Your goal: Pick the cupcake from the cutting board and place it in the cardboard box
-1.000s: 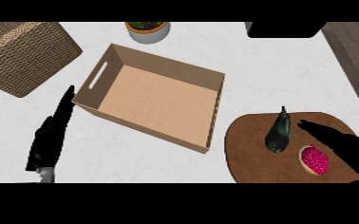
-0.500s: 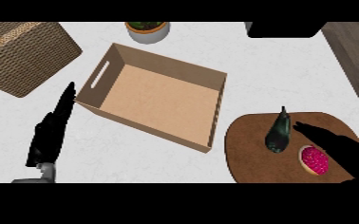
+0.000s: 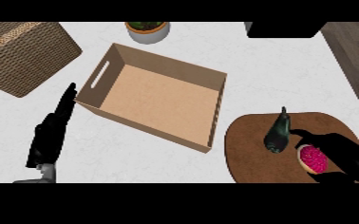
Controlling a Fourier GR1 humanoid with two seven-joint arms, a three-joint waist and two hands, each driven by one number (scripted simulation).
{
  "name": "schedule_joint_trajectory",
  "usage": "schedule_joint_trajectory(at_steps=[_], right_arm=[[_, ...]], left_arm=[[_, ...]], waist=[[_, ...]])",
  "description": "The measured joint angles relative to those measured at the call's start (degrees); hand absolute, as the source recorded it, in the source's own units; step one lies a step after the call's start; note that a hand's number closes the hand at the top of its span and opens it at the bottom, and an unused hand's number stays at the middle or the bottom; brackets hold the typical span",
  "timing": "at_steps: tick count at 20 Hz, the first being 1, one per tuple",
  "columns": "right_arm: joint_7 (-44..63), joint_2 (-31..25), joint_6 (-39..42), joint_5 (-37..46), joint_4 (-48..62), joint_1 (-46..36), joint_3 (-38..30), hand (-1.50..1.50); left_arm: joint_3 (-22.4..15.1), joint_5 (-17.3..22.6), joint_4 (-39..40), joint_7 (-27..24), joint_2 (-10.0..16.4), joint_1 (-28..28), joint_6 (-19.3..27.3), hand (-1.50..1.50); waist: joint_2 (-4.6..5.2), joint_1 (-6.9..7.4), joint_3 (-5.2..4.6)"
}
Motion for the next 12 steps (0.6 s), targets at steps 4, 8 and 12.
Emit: schedule_joint_trajectory(at_steps=[4, 8, 12], right_arm=[[-0.64, 1.03, -6.2, 2.65, -1.29, 0.5, -0.71, 1.5], [-1.72, 2.04, -9.49, 4.77, 0.63, -3.29, -0.37, 1.5], [-2.14, 3.58, -11.53, 8.56, 9.58, -16.1, 2.46, 1.5]], left_arm=[[0.58, -0.51, 1.43, -0.92, -0.34, -0.76, -0.09, 0.0], [0.57, -0.86, 0.23, -0.3, -0.67, -0.22, -0.48, 0.0], [-0.06, -0.84, 0.73, 0.32, -0.64, -2.75, -1.53, 0.0]], waist=[[0.02, -0.1, 0.02], [0.12, 0.28, 0.14], [0.68, 2.41, 0.22]])
